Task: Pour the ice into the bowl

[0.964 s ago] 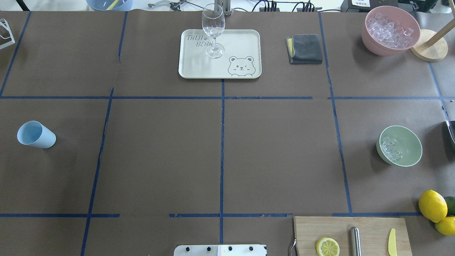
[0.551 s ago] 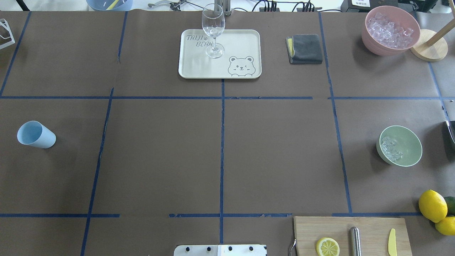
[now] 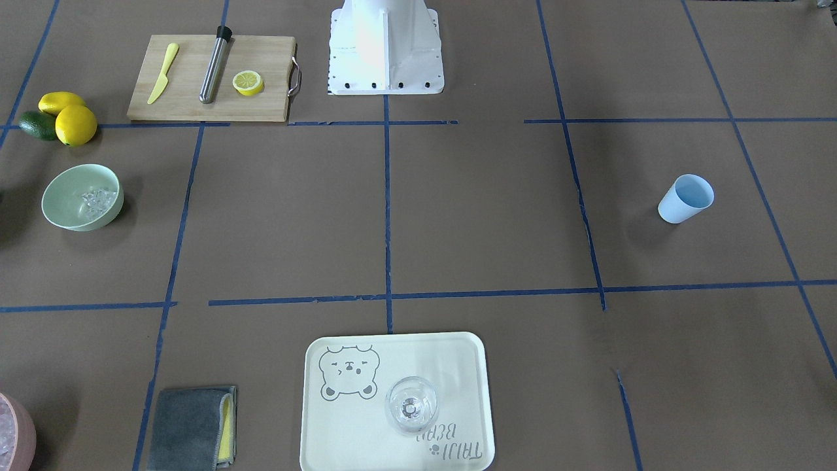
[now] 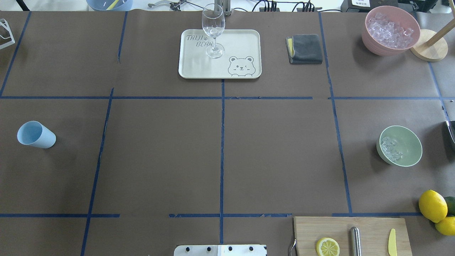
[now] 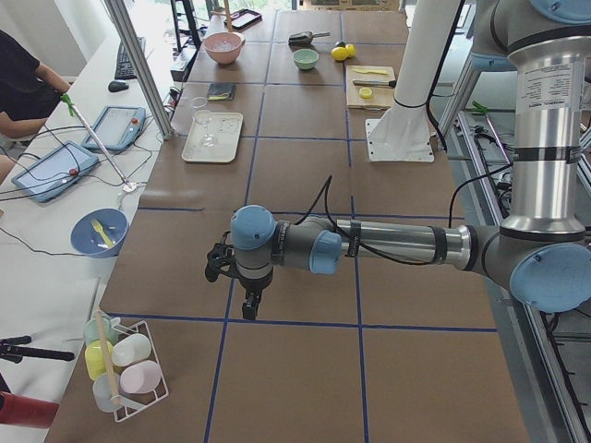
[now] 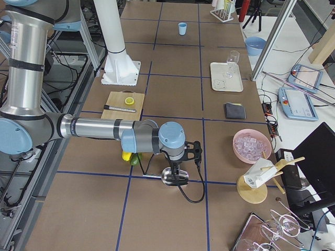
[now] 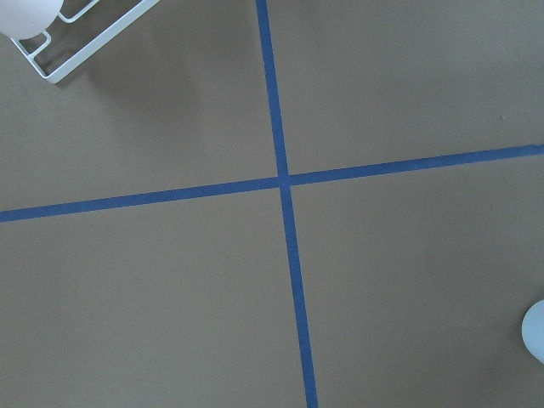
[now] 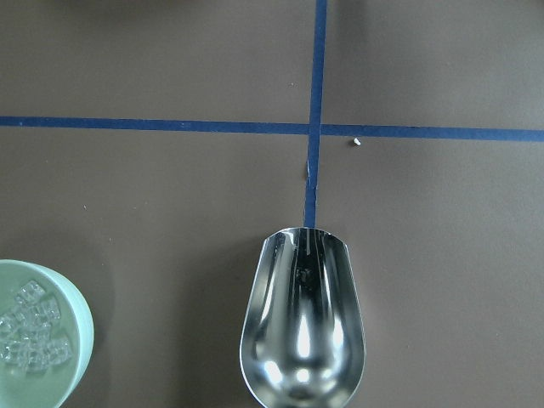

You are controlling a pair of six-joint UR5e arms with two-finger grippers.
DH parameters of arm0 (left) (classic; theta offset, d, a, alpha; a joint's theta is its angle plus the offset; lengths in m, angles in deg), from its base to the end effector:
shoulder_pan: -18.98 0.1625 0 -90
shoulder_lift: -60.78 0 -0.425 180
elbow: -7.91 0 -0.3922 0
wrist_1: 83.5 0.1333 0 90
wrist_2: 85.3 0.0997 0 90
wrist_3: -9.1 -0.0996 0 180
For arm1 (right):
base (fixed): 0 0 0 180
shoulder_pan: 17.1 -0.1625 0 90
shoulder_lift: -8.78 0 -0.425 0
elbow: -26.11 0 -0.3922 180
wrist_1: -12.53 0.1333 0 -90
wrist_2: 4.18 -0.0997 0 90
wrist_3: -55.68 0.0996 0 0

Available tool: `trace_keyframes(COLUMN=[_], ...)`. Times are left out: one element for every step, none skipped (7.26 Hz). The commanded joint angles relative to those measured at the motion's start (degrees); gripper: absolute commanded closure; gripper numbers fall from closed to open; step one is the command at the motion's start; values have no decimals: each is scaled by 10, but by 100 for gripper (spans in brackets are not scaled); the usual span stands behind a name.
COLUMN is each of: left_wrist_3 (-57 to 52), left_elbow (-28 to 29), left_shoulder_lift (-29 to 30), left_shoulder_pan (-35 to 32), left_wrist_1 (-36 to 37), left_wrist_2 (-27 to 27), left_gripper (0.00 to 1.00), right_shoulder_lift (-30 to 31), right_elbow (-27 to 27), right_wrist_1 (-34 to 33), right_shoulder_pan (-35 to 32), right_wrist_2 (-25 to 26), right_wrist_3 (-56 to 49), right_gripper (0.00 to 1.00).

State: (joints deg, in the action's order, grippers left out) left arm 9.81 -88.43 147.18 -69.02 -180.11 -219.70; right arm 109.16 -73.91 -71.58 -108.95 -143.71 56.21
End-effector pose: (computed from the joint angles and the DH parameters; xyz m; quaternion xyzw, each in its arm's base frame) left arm -0.0470 -0.4769 0.6219 0.0665 0.3783 0.0412 0.9224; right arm 0.0711 -0.4190 0.6377 0.0486 -0.4179 -0.0014 0.9072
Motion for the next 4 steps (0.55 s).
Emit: trace_keyframes(left_wrist_3=[0, 0, 0, 0], left_elbow=[0, -1, -1, -1], left_shoulder_lift=[1, 1, 1, 2], left_shoulder_pan=[-2, -2, -2, -2], left_wrist_1=[0, -1, -1, -2], left_wrist_2=[0, 0, 0, 0], left_gripper=[0, 0, 0, 0], right_shoulder_lift=[-1, -1, -1, -1], right_elbow=[2, 3, 3, 1], right_wrist_1=[2, 3, 4, 4], right_shoulder_pan=[0, 0, 0, 0], right_wrist_2=[1, 1, 1, 0], right_wrist_3=[0, 1, 1, 1], right_gripper=[0, 0, 0, 0])
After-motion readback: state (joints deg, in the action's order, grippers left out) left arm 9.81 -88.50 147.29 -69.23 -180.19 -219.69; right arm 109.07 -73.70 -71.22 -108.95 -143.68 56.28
